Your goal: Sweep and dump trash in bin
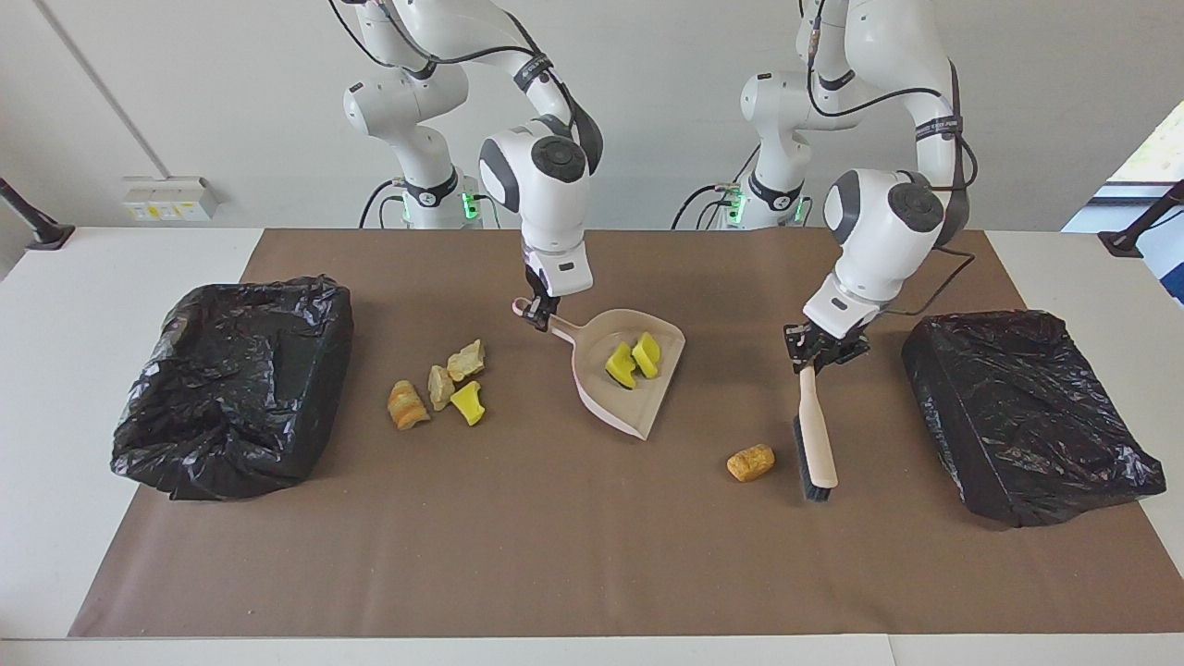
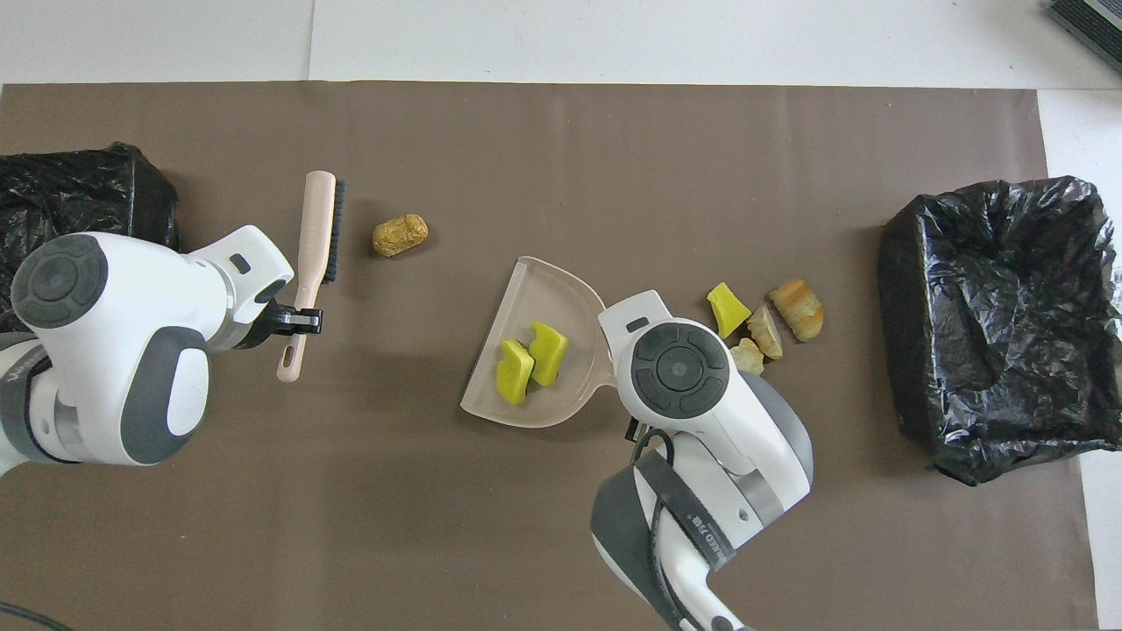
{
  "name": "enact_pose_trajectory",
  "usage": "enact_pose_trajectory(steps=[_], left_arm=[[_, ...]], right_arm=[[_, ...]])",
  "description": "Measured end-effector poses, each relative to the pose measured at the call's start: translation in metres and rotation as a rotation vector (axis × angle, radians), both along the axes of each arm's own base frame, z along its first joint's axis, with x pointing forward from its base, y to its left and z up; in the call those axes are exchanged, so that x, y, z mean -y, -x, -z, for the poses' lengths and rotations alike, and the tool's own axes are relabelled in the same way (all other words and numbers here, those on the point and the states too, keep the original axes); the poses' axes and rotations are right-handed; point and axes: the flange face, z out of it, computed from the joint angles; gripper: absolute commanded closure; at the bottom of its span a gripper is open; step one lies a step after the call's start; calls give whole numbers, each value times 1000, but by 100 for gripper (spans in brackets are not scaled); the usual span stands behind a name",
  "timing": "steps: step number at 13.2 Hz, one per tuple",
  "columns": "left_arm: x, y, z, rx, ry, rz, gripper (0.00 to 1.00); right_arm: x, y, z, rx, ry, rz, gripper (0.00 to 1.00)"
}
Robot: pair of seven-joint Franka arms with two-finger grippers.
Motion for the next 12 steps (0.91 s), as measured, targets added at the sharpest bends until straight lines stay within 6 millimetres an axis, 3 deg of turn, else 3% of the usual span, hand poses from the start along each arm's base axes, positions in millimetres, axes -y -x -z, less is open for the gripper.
enact_pose_trajectory(steps=[5, 12], left_arm=[[32, 9, 8, -17, -1, 64, 100], [111, 51, 9, -36, -9, 204, 100]], right_arm=[[-16, -1, 16, -55, 27, -2, 100], [-23, -6, 14, -59, 30, -7, 100]])
